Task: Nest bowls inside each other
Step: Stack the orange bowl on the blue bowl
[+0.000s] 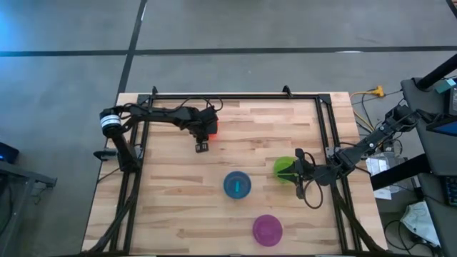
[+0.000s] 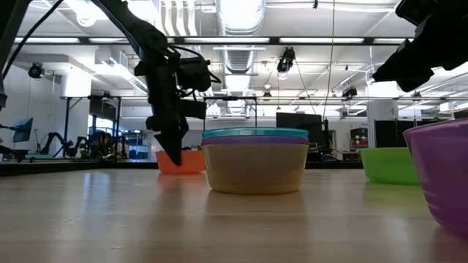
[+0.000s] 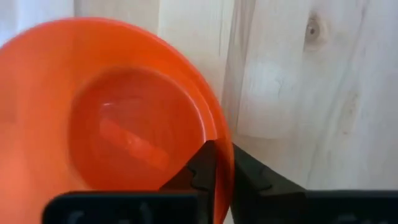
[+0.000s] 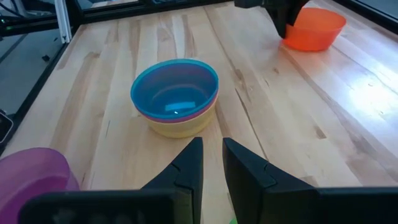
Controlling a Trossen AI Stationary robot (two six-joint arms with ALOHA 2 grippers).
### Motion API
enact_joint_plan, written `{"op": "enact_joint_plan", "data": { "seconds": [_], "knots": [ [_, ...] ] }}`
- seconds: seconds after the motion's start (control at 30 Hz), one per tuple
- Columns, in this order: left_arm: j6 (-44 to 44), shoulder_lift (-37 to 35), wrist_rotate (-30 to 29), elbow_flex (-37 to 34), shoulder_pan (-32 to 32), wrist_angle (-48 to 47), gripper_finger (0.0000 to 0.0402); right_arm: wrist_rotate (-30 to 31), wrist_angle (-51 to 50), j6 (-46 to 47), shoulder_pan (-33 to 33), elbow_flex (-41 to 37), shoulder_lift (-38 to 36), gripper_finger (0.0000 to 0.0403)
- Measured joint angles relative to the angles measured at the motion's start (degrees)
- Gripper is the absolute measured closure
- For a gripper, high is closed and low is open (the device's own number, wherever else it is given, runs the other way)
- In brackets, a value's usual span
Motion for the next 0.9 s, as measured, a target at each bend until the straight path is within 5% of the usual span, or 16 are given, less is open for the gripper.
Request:
{"op": "enact_joint_plan", "data": {
  "seconds": [0.5,0.7,0.9],
  "knots": [
    [-0.65,-6.87,-6.0,0.04,-3.29,-7.64,0.0401,-0.01,0.25,-0.05,0.0,0.09,0.0,0.0346],
    [-0.68,-13.38,-6.53,-0.15,-11.83,-7.49,0.0401,-0.02,0.57,-0.09,0.0,0.07,0.0,0.0346],
    [-0.59,-17.92,-13.68,-0.37,-25.69,-4.84,0.0401,0.0,0.66,-0.13,0.0,0.07,0.0,0.0346]
  ]
}}
